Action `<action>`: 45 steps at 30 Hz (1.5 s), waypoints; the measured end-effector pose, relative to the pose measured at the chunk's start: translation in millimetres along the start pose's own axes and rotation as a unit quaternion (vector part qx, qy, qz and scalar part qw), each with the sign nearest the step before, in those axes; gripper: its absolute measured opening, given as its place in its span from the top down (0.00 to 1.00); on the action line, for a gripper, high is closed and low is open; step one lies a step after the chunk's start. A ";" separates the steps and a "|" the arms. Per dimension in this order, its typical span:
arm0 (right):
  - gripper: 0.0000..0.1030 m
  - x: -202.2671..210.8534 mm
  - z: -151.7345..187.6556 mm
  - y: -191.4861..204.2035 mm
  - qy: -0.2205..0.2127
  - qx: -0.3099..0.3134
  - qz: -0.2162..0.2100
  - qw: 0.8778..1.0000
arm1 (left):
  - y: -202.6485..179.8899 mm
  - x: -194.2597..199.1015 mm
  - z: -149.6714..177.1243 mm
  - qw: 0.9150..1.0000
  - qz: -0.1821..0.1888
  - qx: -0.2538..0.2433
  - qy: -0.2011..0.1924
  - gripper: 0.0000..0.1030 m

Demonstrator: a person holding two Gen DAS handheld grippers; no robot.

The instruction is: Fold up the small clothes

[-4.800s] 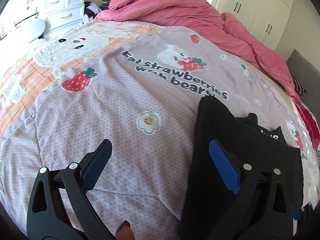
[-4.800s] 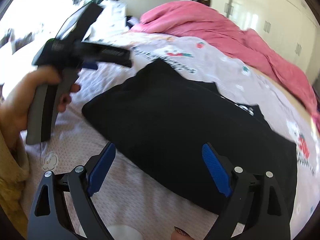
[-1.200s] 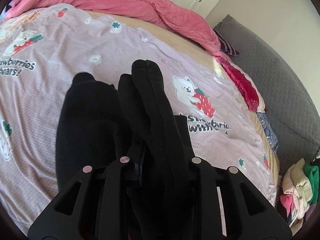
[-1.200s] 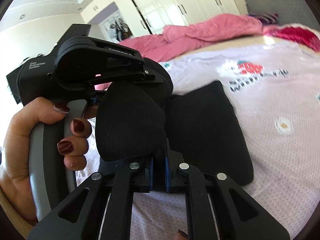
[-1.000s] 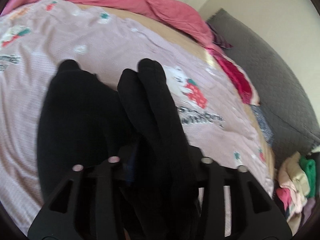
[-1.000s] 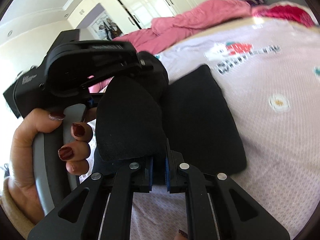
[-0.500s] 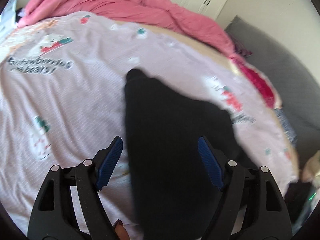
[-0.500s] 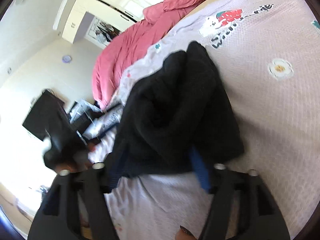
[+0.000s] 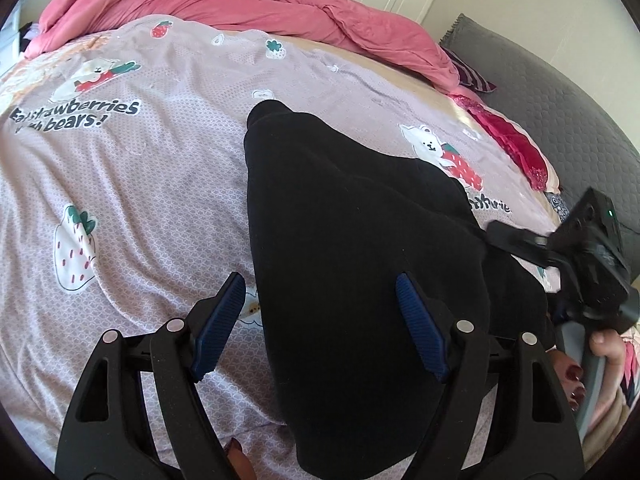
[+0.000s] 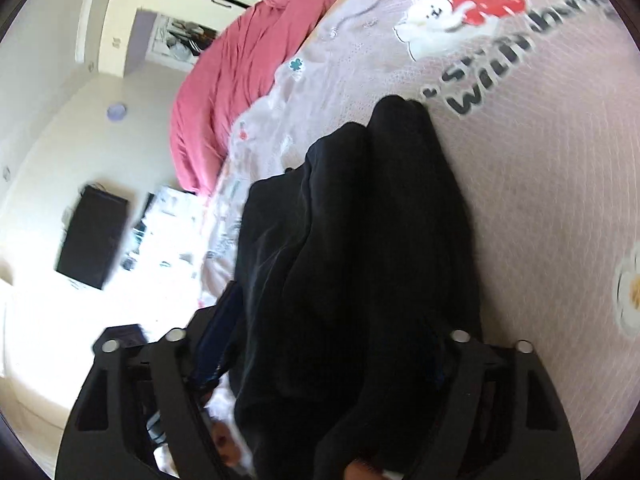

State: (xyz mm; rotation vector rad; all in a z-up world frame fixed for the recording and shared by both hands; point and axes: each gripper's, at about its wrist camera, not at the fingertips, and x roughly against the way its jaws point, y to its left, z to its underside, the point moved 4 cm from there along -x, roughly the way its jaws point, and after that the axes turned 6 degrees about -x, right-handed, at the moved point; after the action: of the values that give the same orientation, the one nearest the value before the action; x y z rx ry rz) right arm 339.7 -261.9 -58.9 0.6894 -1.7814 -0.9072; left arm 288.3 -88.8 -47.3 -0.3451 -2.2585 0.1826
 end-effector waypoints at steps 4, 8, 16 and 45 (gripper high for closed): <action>0.78 -3.8 0.7 9.8 -0.026 0.084 0.056 0.995 | -3.6 0.8 0.5 1.000 -0.003 -0.005 0.005 0.33; 0.81 12.0 9.3 23.5 -0.054 0.161 0.069 0.983 | -7.4 3.9 0.1 1.000 -0.002 -0.009 0.011 0.33; 0.72 -3.9 10.0 -13.6 -0.042 0.162 0.140 0.976 | -17.1 -5.8 8.6 0.999 0.009 -0.008 0.037 0.31; 0.04 125.1 124.4 67.1 -0.270 0.298 0.202 0.893 | -15.7 103.1 40.4 0.998 -0.006 -0.035 -0.057 0.09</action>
State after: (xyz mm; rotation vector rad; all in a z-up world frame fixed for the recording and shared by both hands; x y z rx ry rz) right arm 175.7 -288.9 30.7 0.4144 -2.6300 -0.2558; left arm 190.6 -72.8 4.5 -0.3647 -2.3842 0.1204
